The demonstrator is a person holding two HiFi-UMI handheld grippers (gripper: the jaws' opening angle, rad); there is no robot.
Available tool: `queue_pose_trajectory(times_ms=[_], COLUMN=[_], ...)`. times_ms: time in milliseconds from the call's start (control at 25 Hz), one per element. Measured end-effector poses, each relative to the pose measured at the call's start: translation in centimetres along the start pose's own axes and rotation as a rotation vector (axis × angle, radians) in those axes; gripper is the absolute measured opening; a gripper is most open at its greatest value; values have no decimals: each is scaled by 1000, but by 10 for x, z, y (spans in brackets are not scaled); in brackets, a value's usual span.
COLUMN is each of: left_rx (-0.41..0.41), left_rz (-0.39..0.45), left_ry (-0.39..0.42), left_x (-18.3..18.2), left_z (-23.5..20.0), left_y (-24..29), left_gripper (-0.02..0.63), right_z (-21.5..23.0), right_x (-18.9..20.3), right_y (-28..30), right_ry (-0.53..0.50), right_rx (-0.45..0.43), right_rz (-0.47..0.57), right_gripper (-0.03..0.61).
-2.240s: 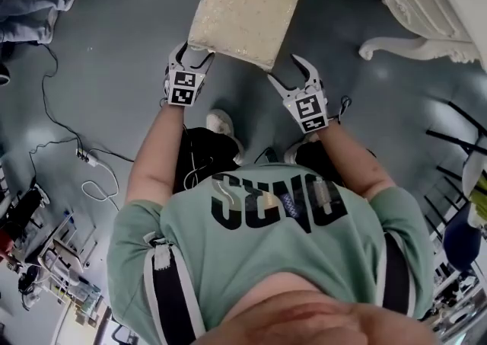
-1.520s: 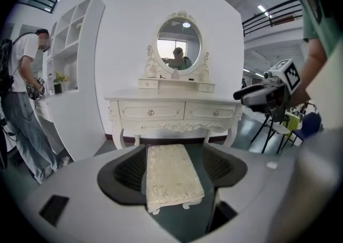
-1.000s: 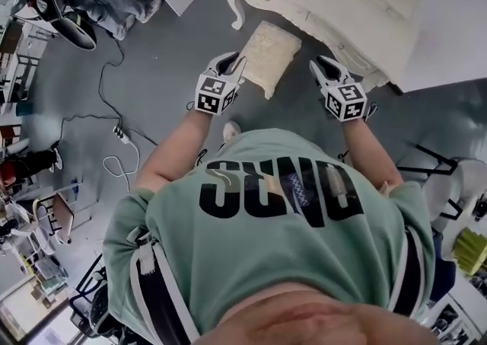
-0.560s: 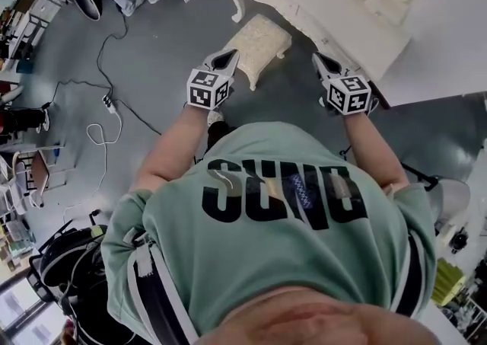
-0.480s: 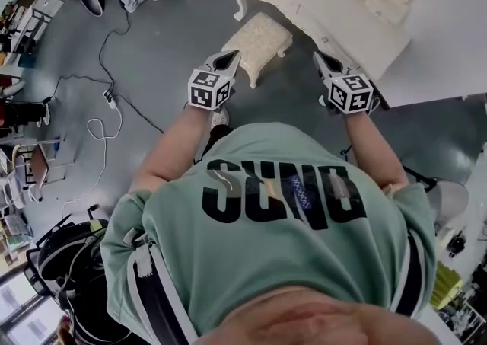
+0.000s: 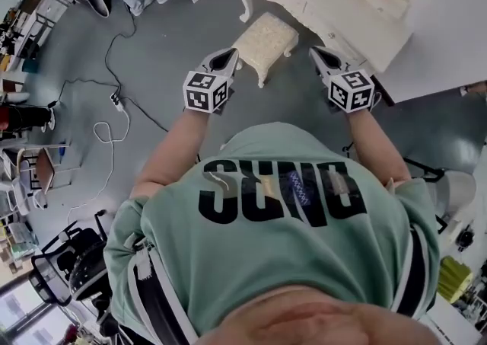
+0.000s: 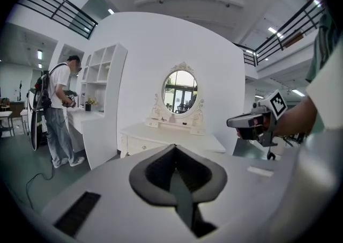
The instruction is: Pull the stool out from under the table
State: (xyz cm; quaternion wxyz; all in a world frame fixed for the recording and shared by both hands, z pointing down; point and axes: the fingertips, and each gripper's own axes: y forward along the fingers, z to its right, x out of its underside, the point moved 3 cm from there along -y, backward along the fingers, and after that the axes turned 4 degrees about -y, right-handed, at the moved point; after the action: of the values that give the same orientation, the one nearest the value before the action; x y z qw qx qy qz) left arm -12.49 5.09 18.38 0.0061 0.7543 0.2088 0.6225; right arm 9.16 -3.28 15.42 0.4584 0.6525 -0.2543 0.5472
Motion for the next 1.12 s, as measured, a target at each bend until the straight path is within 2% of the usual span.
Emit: queue_pose_trajectory(times_ms=[280,480,640,1120], left_rx=[41,3,-32,-6], left_rz=[-9,18,28,10], left_ry=[47,48,-7,6], left_x=[-3,-5,-4,-2], left_z=[-41,-48,-50,-36], left_y=[-40,-57,-58,-39], left_gripper=[8,8,8,8], right_z=[-44,-56,-52,-27], right_x=[-2,8,-1,5], right_y=[34,53,61,52], right_ry=[50,26,-6,13], right_rx=[59,3,-32,-6], right_rz=[4,-45,-52,-65], right_gripper=[-6,-6,-6,-6])
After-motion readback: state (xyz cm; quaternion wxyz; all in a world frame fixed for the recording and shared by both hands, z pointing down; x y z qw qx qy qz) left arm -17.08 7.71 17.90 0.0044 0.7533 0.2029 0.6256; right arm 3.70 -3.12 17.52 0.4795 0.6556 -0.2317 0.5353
